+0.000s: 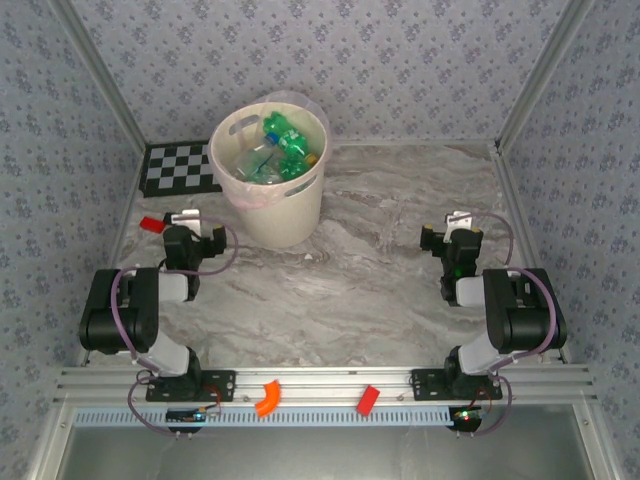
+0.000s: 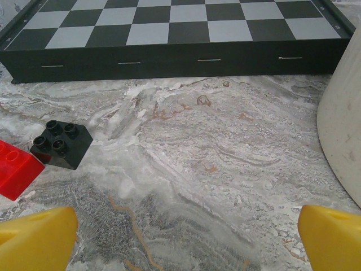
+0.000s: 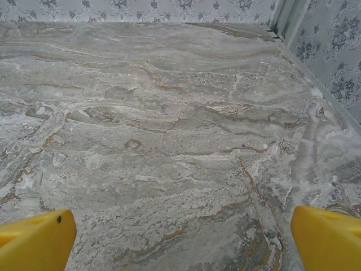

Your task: Put the plastic bottles in the bin

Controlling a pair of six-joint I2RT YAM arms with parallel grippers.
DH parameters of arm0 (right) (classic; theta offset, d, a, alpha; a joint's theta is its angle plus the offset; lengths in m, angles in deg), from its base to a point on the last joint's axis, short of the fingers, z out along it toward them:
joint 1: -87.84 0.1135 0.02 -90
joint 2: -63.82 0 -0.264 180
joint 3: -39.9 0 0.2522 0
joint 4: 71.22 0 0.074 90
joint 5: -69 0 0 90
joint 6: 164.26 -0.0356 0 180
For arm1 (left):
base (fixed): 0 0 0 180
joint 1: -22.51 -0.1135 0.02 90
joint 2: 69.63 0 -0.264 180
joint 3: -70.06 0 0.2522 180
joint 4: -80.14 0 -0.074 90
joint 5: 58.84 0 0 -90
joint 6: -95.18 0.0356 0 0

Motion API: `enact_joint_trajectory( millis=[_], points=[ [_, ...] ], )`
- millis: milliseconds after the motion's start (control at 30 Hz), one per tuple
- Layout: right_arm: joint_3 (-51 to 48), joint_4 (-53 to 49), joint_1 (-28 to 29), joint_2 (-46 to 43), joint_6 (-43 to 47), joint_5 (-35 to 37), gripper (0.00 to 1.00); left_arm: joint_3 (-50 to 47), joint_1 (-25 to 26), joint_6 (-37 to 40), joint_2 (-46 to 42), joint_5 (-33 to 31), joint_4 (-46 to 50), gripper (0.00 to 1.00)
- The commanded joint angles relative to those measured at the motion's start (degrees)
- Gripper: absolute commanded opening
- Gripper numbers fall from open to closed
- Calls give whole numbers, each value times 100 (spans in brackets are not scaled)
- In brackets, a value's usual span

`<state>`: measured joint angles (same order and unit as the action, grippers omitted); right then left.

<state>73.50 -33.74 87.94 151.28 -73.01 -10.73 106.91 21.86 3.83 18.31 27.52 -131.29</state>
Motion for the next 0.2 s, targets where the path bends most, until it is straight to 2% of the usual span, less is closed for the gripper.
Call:
enact_joint_trajectory(
  millis=[0,167],
  points=[
    [104,-27,4,44,-99,108,100,64,-10,6,6,113,-132,100],
    [100,-27,4,48,-99,108,100,64,-6,3,9,118,-130,100]
  ],
)
